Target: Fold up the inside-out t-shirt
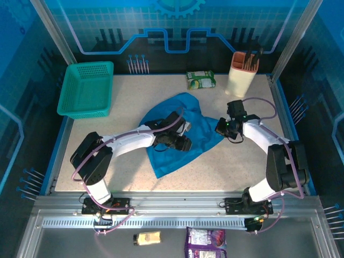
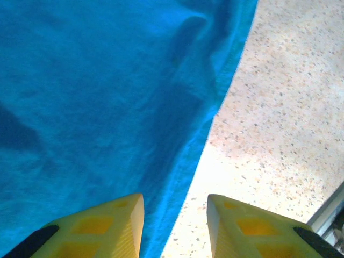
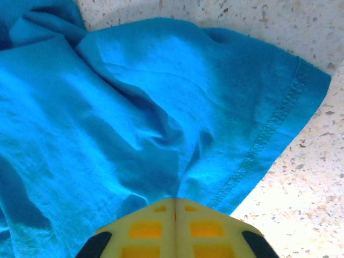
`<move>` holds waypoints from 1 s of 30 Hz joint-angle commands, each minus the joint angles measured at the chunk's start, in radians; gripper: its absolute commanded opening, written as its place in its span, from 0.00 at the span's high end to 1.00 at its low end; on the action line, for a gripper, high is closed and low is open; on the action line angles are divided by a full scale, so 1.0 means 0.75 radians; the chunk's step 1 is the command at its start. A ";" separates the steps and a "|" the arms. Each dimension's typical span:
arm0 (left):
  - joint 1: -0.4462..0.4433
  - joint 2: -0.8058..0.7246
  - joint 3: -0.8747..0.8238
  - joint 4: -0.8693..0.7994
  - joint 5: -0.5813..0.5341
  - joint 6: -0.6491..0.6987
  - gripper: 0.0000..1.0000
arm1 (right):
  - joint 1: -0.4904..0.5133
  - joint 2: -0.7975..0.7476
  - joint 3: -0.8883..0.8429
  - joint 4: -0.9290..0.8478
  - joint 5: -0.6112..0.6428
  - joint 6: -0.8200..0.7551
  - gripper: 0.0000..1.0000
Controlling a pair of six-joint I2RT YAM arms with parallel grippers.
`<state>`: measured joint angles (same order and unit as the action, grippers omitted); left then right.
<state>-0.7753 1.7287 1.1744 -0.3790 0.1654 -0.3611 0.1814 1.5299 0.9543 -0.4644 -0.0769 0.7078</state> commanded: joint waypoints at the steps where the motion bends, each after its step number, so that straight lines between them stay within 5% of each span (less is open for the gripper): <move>1: -0.024 0.012 -0.026 0.025 -0.002 -0.019 0.63 | 0.079 0.073 0.081 -0.171 0.206 -0.061 0.71; 5: -0.026 -0.002 -0.056 0.035 -0.024 -0.038 0.63 | 0.175 0.157 0.115 -0.213 0.356 -0.076 0.58; 10: -0.025 -0.030 -0.086 0.036 -0.031 -0.042 0.63 | 0.222 0.294 0.140 -0.204 0.392 -0.069 0.56; 12: -0.026 -0.040 -0.104 0.054 -0.017 -0.041 0.63 | 0.226 0.328 0.138 -0.187 0.365 -0.065 0.61; 17: -0.036 -0.068 -0.165 0.161 0.065 -0.017 0.61 | 0.246 0.226 0.124 -0.199 0.337 -0.050 1.00; 21: -0.086 -0.070 -0.171 0.259 0.081 0.044 0.59 | 0.248 0.085 0.152 -0.254 0.269 -0.033 1.00; 24: -0.139 -0.048 -0.135 0.262 -0.016 0.097 0.57 | 0.249 -0.012 0.181 -0.280 0.216 -0.007 1.00; 30: -0.239 0.016 -0.113 0.269 -0.550 0.131 0.44 | 0.255 -0.112 0.247 -0.299 0.117 0.066 1.00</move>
<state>-0.9340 1.7149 1.0653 -0.2020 -0.0143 -0.2939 0.3576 1.4712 1.1103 -0.6476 0.0658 0.7136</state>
